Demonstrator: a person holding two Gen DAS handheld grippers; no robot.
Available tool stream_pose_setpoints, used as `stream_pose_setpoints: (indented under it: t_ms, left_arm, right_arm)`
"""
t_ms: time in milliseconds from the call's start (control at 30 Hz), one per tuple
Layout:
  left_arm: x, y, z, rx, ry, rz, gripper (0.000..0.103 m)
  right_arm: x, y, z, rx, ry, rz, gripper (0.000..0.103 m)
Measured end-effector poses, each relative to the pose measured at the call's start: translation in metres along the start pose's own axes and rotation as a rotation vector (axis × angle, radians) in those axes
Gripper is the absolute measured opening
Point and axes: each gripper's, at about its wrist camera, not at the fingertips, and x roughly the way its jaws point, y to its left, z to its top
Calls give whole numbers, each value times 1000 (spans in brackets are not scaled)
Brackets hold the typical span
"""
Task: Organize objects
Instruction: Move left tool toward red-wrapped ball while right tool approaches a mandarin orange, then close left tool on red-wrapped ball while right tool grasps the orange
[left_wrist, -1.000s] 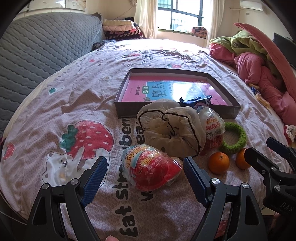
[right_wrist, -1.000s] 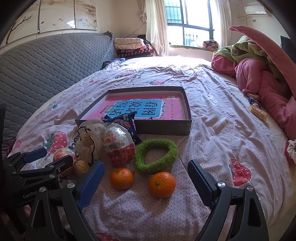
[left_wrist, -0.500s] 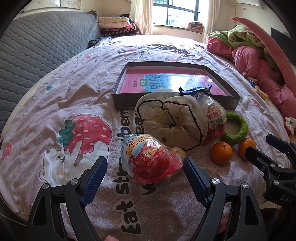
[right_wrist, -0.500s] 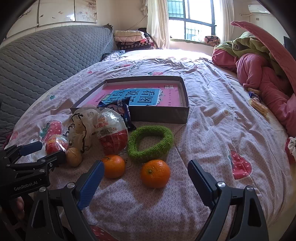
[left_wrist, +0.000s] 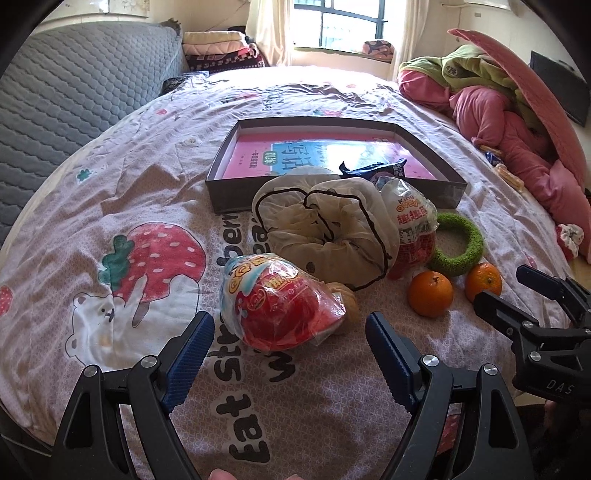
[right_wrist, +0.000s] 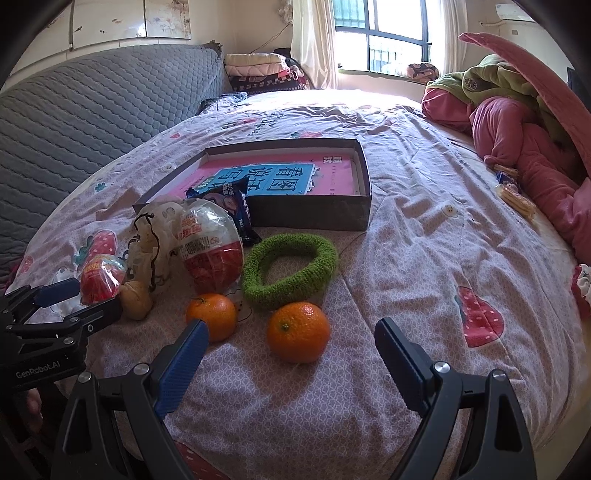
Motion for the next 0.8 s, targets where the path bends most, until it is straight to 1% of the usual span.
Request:
stream_pose_setpoints:
  t_ms: [300,533,667,800]
  left_arm:
    - [4,7,3,-30,4,13,85]
    - [10,14,3,-36,18,15,85]
    - [13,18,2,-36,26,22,85]
    - [14,27,3,-63,26,18,85]
  right_arm:
    - [7,-1,-2,1,16,0,91]
    - [18,-6,-2,19,41,-30,91]
    - [24,-8,-2,22,60,-44,87]
    - [28,-7,-3,12,71,-55,84]
